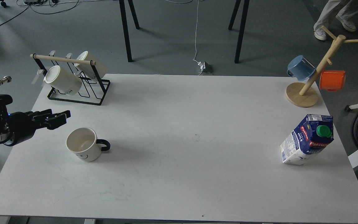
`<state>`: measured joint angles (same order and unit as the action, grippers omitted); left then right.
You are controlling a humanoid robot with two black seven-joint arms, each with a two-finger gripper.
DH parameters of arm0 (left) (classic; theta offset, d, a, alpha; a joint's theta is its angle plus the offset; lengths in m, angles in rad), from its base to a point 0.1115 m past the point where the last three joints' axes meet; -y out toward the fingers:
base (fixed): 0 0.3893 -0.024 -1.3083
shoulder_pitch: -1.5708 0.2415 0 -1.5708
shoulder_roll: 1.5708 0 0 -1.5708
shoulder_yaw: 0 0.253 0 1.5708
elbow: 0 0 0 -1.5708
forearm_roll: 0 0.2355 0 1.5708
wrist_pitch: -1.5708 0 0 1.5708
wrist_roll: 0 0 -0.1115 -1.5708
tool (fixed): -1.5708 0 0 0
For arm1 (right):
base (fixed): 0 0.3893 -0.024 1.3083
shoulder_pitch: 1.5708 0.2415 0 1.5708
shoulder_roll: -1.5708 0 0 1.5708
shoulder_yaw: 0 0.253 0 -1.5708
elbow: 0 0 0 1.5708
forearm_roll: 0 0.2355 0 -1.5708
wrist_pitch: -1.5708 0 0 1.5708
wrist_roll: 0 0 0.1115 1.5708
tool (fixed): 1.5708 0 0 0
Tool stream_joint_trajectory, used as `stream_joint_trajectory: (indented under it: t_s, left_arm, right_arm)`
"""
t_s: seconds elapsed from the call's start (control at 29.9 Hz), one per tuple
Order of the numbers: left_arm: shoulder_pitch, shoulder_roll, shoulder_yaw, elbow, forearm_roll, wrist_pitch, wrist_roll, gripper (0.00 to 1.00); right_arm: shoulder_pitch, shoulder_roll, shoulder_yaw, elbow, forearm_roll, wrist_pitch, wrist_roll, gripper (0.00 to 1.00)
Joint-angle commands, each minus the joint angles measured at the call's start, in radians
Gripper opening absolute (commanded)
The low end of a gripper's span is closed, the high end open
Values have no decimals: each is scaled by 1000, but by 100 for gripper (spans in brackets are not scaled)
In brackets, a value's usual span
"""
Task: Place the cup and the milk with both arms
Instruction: 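Grasp the white mug with black handle with the left gripper, then slide the white mug toward the table center with the left gripper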
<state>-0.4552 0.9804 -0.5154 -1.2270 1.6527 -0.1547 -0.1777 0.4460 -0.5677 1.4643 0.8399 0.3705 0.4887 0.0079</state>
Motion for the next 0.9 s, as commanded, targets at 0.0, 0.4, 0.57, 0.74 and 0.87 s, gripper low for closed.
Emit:
stream_joint_trajectory:
  t_s: [0.0,0.4,0.57,0.74,0.87]
  left_arm:
    - [13,-75,32,27,96,26,0,60]
    - [43,-127,32,89,205,29,-2,51]
    - [46,-129,32,89,208,29,-23,32]
    - [47,-128,34,89,248,29,-72,11]
    - [47,-126,35,101,320,29,-72,11]
  right_arm:
    - [-4,5,2,1,8,0,1,99]
    - [-12,12,8,-1,30,0,3,99]
    - [-12,12,10,-1,30,0,3,99]
    - [-18,12,10,1,30,0,3,99]
    - [-26,11,24,2,30,0,3,99]
